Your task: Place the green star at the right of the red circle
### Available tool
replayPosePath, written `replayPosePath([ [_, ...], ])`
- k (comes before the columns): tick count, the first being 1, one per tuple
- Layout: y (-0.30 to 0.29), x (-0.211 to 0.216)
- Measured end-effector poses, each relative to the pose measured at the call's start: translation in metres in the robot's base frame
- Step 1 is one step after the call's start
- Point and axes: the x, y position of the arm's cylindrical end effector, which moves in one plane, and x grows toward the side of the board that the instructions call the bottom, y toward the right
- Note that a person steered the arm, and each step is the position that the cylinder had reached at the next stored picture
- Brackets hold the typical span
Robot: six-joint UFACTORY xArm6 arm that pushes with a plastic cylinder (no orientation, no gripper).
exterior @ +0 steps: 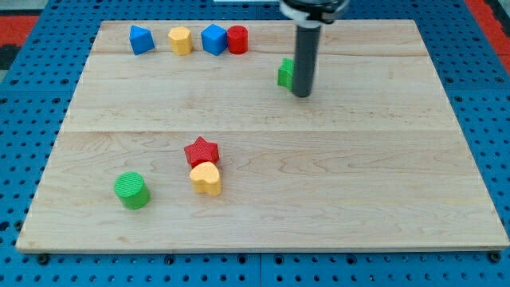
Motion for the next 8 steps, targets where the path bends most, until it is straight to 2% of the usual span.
replayPosePath([
  [1, 0.0, -0.036],
  [2, -0.015, -0.047],
  [3, -0.023, -0.023],
  [5, -0.08, -0.034],
  [6, -0.107, -0.012],
  [7, -0.122, -0.018],
  [8, -0.104, -0.064],
])
